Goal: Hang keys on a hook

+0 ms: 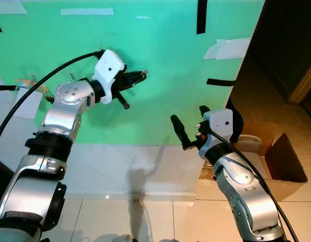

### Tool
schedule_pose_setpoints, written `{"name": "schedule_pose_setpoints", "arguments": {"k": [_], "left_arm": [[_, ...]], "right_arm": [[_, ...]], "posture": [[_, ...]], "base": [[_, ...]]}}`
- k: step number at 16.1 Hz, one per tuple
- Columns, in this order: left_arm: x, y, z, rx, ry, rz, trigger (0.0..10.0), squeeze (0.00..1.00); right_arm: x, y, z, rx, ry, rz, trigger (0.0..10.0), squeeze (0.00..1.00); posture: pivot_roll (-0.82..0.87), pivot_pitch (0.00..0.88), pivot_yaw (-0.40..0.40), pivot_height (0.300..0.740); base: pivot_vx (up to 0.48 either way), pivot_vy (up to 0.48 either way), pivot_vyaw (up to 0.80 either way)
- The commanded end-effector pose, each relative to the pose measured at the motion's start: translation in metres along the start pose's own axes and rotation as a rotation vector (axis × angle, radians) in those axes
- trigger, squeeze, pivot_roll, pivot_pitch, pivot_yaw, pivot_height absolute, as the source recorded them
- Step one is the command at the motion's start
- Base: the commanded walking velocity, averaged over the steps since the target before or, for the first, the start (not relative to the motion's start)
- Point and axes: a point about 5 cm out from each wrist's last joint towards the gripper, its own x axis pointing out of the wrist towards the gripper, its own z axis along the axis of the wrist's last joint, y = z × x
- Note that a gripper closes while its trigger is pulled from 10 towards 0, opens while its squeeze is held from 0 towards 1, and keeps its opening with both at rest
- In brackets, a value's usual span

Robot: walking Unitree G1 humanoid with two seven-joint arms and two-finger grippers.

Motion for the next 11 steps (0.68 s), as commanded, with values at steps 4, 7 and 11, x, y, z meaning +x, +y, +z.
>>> {"name": "schedule_pose_setpoints", "arguments": {"k": [4, 7, 11], "left_arm": [[-0.015, 0.013, 0.005, -0.108, -0.032, 0.063, 10.0, 0.0], [-0.02, 0.012, 0.006, -0.153, -0.041, 0.042, 10.0, 0.0], [-0.024, 0.011, 0.02, -0.326, -0.176, -0.008, 10.0, 0.0]], "right_arm": [[0.002, 0.002, 0.001, -0.005, -0.002, 0.016, 10.0, 0.0], [0.002, 0.002, 0.001, -0.009, 0.0, 0.018, 10.0, 0.0], [0.002, 0.002, 0.001, -0.007, -0.001, 0.02, 10.0, 0.0]], "posture": [[0.03, 0.0, 0.052, 0.74], [0.03, 0.0, 0.052, 0.74], [0.03, 0.0, 0.05, 0.74]], "base": [[0.0, 0.0, 0.0], [0.0, 0.0, 0.0], [0.0, 0.0, 0.0]]}}
